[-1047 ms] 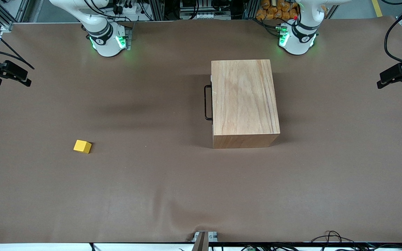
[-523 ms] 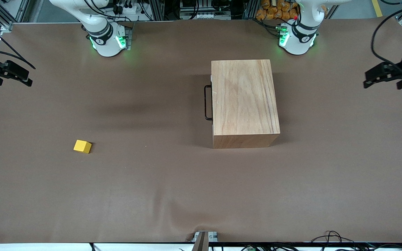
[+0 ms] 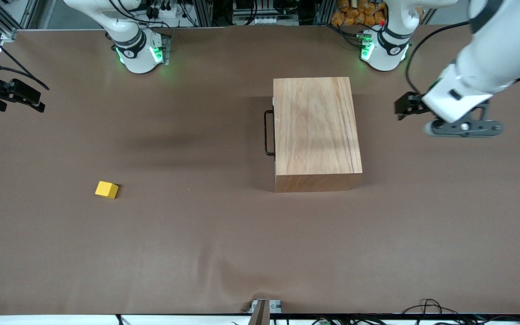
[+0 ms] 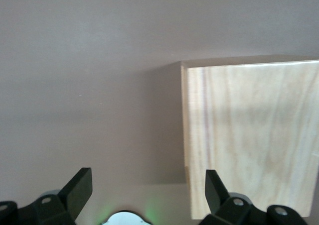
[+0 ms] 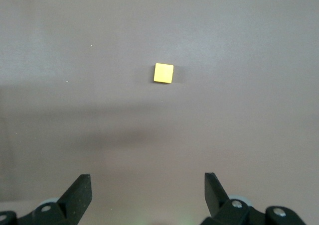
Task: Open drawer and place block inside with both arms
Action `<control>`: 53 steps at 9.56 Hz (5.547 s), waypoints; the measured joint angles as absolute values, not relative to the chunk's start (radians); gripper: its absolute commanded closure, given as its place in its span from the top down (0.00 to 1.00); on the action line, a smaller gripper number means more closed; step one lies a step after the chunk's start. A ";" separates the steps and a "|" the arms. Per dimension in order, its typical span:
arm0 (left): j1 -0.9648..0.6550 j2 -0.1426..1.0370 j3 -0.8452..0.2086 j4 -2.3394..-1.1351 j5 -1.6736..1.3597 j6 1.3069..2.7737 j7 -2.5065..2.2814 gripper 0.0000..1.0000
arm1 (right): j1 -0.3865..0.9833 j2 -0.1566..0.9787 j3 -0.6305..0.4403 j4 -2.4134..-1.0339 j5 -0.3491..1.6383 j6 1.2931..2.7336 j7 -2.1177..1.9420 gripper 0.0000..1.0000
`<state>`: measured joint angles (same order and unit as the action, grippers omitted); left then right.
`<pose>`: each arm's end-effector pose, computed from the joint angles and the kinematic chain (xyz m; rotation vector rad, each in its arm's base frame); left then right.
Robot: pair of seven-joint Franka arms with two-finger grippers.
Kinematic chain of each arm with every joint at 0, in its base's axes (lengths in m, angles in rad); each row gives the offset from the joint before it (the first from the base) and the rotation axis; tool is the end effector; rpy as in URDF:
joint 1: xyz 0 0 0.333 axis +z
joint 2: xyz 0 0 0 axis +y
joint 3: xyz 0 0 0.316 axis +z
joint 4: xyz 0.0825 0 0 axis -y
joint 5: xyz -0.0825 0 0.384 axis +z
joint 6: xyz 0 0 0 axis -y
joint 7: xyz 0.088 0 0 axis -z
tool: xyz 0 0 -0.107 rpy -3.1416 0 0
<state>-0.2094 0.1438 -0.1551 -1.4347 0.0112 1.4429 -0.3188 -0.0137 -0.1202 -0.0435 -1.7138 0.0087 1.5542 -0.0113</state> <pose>0.5483 -0.2006 0.5964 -3.0998 0.0696 0.2016 0.5127 -0.0297 0.6199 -3.1249 0.0711 0.0610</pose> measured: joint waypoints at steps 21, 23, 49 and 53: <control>-0.856 0.656 -0.142 -1.281 0.174 1.821 -1.064 1.00 | -0.014 -0.094 -0.049 -1.714 0.006 1.556 -0.012 1.00; -0.858 0.668 -0.142 -1.281 0.174 1.826 -1.037 1.00 | -0.014 -0.094 -0.050 -1.714 0.006 1.556 -0.012 1.00; -0.885 0.750 -0.153 -1.281 0.159 1.978 -1.023 1.00 | -0.013 -0.070 -0.049 -1.714 0.006 1.558 -0.012 1.00; -0.892 0.760 -0.153 -1.281 0.140 2.048 -1.043 1.00 | -0.014 -0.069 -0.049 -1.714 0.006 1.558 -0.012 1.00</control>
<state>-0.8923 0.7602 -0.1527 -1.2807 0.1404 2.0480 -1.0435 -0.0135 -0.0687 -0.0493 -1.7138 0.0057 1.5577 -0.0119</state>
